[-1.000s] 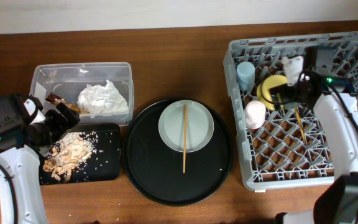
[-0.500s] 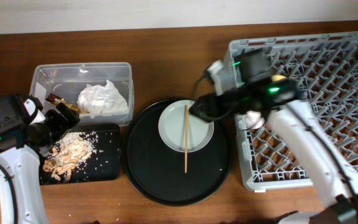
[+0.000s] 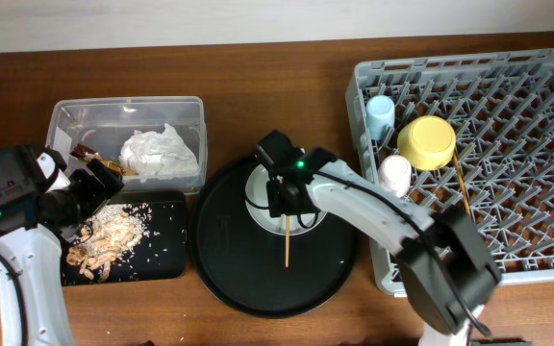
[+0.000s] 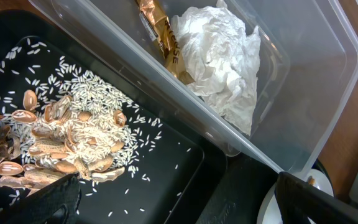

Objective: Sort waste into correct bins and load items into the dishwasher rack
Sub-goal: 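Grasp the second chopstick with the right gripper and stand it in the rack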

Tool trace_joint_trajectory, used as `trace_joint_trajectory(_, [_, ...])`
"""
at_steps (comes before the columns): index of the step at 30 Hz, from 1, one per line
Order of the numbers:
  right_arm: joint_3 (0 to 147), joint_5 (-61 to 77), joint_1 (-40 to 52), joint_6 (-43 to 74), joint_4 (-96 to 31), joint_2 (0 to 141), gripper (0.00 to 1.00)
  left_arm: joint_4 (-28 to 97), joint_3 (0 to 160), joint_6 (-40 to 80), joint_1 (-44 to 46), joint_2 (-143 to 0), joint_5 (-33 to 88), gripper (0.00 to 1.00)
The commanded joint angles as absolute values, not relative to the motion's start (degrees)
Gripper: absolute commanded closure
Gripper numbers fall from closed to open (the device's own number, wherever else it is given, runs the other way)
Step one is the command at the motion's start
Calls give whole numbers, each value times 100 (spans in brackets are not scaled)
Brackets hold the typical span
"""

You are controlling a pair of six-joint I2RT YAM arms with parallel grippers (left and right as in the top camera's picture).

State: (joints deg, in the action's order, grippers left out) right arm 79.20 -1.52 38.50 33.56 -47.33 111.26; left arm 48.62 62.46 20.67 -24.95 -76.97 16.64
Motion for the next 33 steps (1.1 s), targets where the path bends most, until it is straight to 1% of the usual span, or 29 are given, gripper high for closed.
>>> trace_joint_trajectory(1, [7972,-316,3861,3503,-4683,11386,52,4858,6252,2119,-2530,-7638,1669,1])
trace_joint_trajectory(2, [7972,-296,3863,3505,-4665,11408,58,4858,6252,2119,-2530,-7638,1669,1])
trace_joint_trajectory(4, [7972,-213,3861,3503,-4622,11415,77,4858,6252,2121,-2530,-7638,1667,1])
trace_joint_trajectory(5, [7972,-196,3861,3503,-4609,11415,79,4858,6252,2119,-2530,-7638,1667,1])
trace_joint_trajectory(9, [7972,-198,3861,3500,-4624,11415,81,4858,6252,2119,-2530,-7638,1669,1])
trace_joint_trajectory(17, [7968,-198,3861,3505,-4512,11524,80,4858,6252,2119,-2530,-7638,1667,1])
trace_joint_trajectory(22, [7968,-167,3863,3568,-4497,11568,82,4858,6252,2119,-2530,-7638,1669,1])
trace_joint_trajectory(24, [7968,-172,3861,3568,-4517,11568,86,4858,6252,2121,-2530,-7638,1669,1])
trace_joint_trajectory(26, [7968,-172,3861,3568,-4517,11568,94,4858,6252,2119,-2530,-7638,1667,1])
trace_joint_trajectory(27, [7968,-167,3861,3568,-4517,11568,96,4858,6252,2119,-2530,-7638,1667,1])
trace_joint_trajectory(30, [8077,117,3828,3387,-4541,11456,96,4858,6252,2119,-2530,-7638,1669,1])
trace_joint_trajectory(33, [8667,82,3634,3017,-5052,11076,96,4858,6252,2119,-2530,-7638,1667,1])
